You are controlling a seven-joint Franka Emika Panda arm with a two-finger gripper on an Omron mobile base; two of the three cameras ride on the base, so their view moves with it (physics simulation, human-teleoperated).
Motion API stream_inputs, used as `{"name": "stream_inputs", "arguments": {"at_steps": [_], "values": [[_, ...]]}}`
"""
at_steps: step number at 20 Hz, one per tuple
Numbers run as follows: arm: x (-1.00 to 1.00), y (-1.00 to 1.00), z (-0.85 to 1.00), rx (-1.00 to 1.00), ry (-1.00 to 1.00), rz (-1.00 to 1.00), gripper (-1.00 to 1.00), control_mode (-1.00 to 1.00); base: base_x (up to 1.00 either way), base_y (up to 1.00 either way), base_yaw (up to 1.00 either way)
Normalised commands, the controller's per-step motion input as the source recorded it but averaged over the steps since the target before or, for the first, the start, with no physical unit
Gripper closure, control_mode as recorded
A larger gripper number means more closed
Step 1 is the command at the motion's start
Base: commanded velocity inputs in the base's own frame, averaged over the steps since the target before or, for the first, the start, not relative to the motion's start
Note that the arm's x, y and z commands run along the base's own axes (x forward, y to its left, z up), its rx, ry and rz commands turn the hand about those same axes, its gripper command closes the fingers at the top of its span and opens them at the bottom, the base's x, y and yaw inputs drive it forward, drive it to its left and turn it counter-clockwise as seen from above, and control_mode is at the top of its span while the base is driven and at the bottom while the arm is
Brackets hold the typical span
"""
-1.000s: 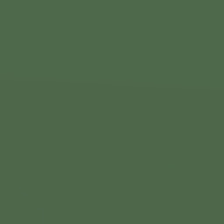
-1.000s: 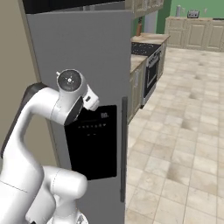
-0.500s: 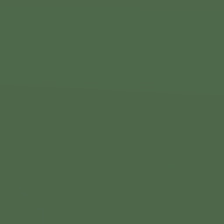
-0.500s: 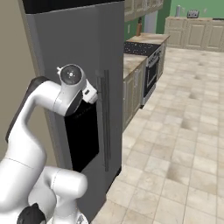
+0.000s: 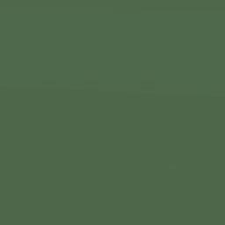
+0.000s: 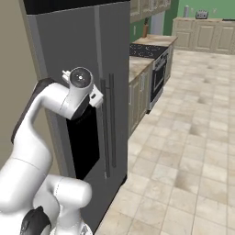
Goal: Take the sweet potato and tangerine from the highest rack and move them to the second highest rack where the cucumber and peach are located, to maximize freezer space. Close the freezer door after rearranging.
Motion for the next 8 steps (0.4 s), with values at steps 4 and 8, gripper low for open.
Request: {"name": "stream_inputs", "arguments": {"at_steps": [4, 8], "values": [[0.04, 0.29, -0.27, 0.00, 0.00, 0.01, -1.00, -1.00, 0.00, 0.00, 0.00], [0.00, 0.17, -0.18, 0.00, 0.00, 0.00, -1.00, -1.00, 0.00, 0.00, 0.00]]}}
